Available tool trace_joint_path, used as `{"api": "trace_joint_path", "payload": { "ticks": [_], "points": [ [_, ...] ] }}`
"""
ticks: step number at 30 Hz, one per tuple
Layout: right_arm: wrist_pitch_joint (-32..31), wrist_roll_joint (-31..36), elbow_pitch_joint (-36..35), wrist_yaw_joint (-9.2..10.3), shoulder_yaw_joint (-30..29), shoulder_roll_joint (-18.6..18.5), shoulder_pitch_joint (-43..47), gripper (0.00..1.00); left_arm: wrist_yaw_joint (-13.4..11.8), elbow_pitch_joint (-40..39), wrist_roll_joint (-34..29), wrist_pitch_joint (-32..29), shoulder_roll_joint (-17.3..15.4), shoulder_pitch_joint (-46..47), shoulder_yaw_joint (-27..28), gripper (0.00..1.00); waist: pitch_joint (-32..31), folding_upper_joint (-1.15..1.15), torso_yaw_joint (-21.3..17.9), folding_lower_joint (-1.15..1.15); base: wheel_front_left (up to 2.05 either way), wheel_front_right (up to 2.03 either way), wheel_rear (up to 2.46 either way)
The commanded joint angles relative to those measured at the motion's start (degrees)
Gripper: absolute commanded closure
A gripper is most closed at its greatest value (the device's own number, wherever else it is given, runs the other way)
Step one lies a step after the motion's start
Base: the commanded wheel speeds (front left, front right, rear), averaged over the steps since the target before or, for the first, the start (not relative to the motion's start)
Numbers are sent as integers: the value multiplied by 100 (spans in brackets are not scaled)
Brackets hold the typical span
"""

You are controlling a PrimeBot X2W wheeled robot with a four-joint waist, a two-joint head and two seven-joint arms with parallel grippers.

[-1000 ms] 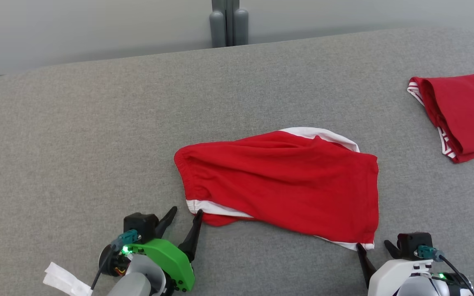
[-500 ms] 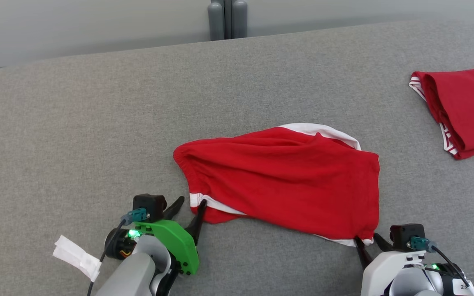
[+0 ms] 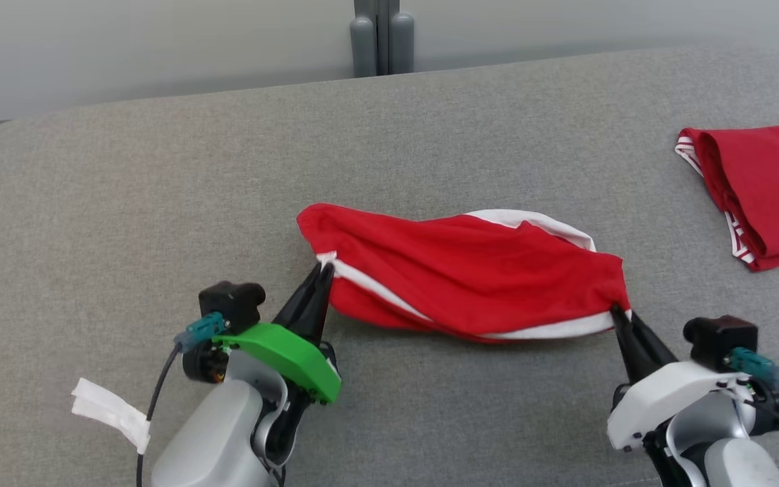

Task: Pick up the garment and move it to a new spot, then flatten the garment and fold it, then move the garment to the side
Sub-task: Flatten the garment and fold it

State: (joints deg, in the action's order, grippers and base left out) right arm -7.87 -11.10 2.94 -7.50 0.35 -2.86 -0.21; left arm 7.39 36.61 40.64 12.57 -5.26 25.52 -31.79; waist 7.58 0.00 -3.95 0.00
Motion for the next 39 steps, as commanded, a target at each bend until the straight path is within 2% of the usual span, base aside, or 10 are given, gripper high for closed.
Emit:
{"api": "trace_joint_path", "payload": {
  "ticks": [1,5,11,16,19,23,28,30,36,39],
  "points": [
    [69,-153,-225,3,-56,-14,-59,100,10,-299,178,50,-54,56,27,100,-35,0,26,0,0,0,0],
    [89,-468,-901,2,-162,-57,-133,100,11,-1303,656,-31,-152,-29,61,100,-39,0,48,0,0,0,0],
    [-283,-896,-1604,2,-165,-340,-749,100,13,-2348,1270,-756,-327,392,85,100,274,0,40,0,0,0,0],
    [-799,-1654,-993,2,123,-647,-2299,100,-104,-2065,1608,-1218,-314,1402,448,100,966,0,-155,0,0,0,0],
    [-909,-1875,-221,1,362,-753,-3516,100,-196,-1606,1338,-1317,-480,2258,534,100,1506,0,-320,0,0,0,0],
    [-163,-1449,1032,1,603,-866,-5245,100,-282,-887,1109,-960,-527,3452,878,100,2018,0,-522,0,0,0,0],
    [1279,-889,2278,5,370,-485,-6858,100,-321,-342,613,45,-610,4515,1170,100,2242,0,-646,0,0,0,0],
    [1791,-721,2616,8,313,-417,-7332,100,-277,-347,447,212,-559,4857,1313,100,2266,0,-633,0,0,0,0],
    [2291,-325,2844,8,96,-363,-8142,100,-108,-1056,-167,259,-251,4973,2098,100,2412,0,-493,0,0,0,0],
    [2302,-260,2773,7,31,-422,-7954,100,-15,-1249,-403,256,-46,4582,2036,100,2514,0,-371,0,0,0,0]
  ]
}}
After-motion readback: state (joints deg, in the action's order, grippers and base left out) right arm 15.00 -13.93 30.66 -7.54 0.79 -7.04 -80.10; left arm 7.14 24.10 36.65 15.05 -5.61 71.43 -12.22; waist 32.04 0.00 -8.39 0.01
